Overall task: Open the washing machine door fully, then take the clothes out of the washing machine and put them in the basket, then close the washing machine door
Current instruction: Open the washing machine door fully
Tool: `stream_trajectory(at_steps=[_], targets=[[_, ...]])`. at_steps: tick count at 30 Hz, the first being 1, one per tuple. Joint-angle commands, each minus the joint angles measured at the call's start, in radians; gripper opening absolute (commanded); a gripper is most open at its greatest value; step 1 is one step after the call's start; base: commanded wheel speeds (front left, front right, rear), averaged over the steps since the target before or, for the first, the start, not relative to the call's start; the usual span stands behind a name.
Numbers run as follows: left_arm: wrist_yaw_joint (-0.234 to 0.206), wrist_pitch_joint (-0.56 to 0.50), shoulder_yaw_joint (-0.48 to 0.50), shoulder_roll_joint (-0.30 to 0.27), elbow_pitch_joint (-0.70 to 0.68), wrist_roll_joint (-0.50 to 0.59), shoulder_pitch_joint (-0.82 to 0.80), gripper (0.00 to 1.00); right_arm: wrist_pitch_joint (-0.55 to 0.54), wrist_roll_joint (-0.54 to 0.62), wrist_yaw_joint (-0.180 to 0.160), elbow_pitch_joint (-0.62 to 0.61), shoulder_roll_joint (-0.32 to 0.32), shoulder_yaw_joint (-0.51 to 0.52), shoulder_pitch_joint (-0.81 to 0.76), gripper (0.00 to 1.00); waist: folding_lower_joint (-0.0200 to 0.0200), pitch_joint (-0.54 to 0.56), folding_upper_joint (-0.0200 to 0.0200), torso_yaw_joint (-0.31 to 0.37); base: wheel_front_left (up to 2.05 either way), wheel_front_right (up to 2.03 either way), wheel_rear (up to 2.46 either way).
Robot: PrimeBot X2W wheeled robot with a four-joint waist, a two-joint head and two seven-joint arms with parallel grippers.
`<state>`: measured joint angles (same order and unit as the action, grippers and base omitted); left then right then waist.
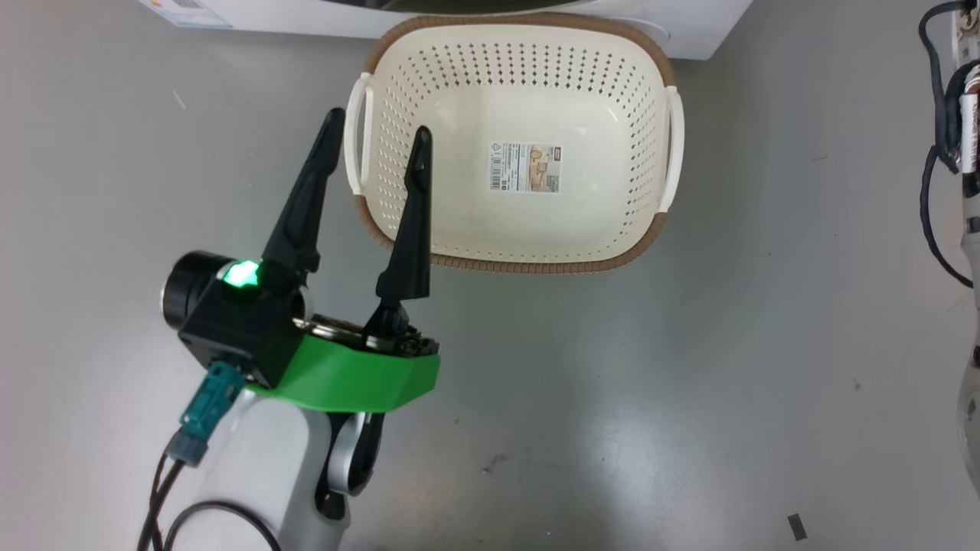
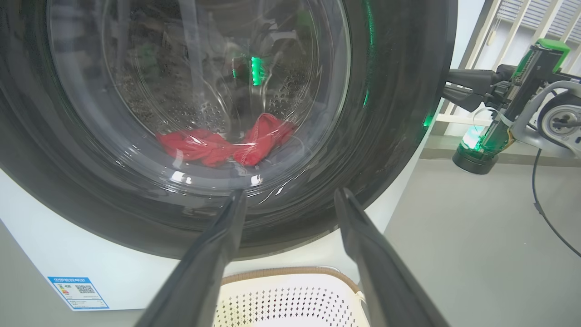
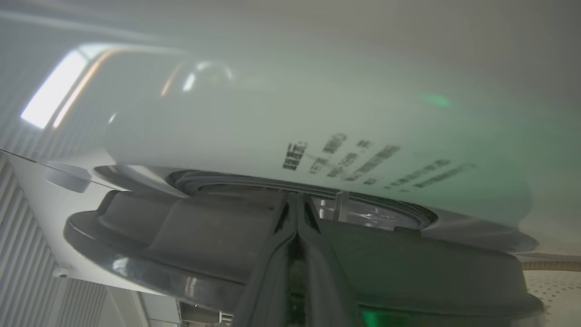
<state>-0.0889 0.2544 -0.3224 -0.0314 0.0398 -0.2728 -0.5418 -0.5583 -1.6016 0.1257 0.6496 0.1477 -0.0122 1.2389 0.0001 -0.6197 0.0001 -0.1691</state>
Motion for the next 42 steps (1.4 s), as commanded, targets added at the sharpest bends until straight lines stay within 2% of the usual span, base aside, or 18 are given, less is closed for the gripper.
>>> stream_trajectory(at_steps=[1, 11, 18, 42], targets=[[-0.008, 0.007, 0.024, -0.019, -0.029, 0.000, -0.007, 1.00, -0.018, -0.003, 0.005, -0.022, -0.022, -0.017, 0.024, 0.00, 0.0000, -0.006, -0.0001, -0.003, 0.00, 0.00, 0.00], [-0.016, 0.007, 0.025, -0.019, -0.025, -0.008, -0.014, 1.00, -0.060, -0.002, 0.005, -0.020, -0.032, -0.048, 0.028, 0.00, 0.0000, -0.003, -0.0001, 0.007, 0.00, 0.00, 0.00], [-0.012, 0.007, 0.040, -0.019, -0.016, -0.003, -0.008, 1.00, -0.111, -0.007, 0.005, -0.083, -0.042, -0.080, -0.035, 0.00, 0.0000, 0.014, -0.0001, 0.025, 0.00, 0.00, 0.00], [-0.009, 0.007, 0.086, -0.019, 0.036, 0.003, 0.059, 1.00, -0.114, -0.055, 0.005, -0.148, -0.086, -0.137, -0.232, 0.00, 0.0000, 0.154, -0.0001, 0.071, 0.00, 0.00, 0.00]])
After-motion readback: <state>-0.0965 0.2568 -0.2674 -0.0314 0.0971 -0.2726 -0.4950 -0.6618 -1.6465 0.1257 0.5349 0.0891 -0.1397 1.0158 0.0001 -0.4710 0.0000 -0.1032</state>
